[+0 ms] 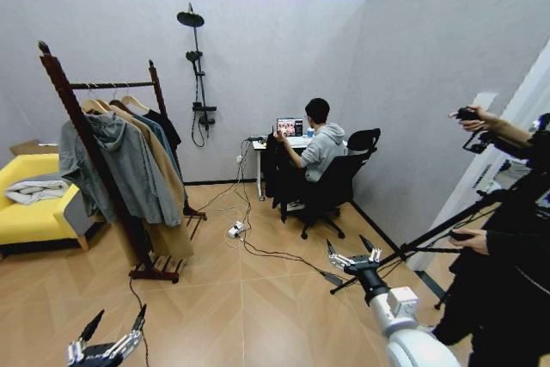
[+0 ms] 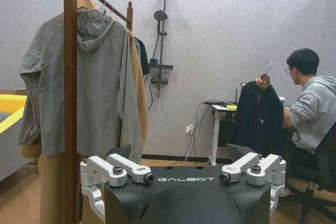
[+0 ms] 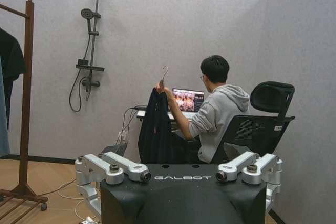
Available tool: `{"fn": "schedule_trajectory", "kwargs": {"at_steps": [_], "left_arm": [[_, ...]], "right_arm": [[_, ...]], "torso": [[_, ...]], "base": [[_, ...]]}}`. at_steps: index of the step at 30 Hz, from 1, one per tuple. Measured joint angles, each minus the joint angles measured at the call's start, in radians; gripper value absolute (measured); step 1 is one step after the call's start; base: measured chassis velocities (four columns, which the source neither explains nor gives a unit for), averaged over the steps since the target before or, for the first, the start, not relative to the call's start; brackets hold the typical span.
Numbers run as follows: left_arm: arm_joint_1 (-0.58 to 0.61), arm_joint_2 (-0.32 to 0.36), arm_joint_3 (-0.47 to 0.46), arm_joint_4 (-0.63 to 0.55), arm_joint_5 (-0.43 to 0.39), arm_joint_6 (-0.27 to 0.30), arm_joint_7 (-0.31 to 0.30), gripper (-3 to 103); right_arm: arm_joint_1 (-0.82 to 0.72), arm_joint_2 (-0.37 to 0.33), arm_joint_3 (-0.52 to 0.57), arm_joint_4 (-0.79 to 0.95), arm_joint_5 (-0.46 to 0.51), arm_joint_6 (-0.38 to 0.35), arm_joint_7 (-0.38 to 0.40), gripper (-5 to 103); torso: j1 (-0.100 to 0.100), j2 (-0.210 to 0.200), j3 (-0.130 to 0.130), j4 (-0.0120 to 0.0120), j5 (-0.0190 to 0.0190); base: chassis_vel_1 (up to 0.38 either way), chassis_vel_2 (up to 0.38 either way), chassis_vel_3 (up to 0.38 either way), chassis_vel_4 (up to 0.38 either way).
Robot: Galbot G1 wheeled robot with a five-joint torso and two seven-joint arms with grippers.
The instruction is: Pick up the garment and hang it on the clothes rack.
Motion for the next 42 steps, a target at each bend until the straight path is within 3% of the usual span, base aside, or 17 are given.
{"fn": "schedule_trajectory", "kwargs": {"at_steps": [20,42], "left_arm": [[0.0,0.0,0.0,0.0,0.0,0.0,0.0,100],[0.0,0.0,0.0,0.0,0.0,0.0,0.0,100]], "right_arm": [[0.007,0.005,0.005,-0.032,-0.007,0.064,-0.016,100],[0.006,0.006,0.005,-0.04,-0.013,0.083,-0.049,100]], "torso": [[0.0,0.0,0.0,0.0,-0.0001],[0.0,0.0,0.0,-0.0001,0.0003]], "base": [[-0.065,0.069,0.072,-0.074],[-0.315,0.308,0.311,-0.311]]}}
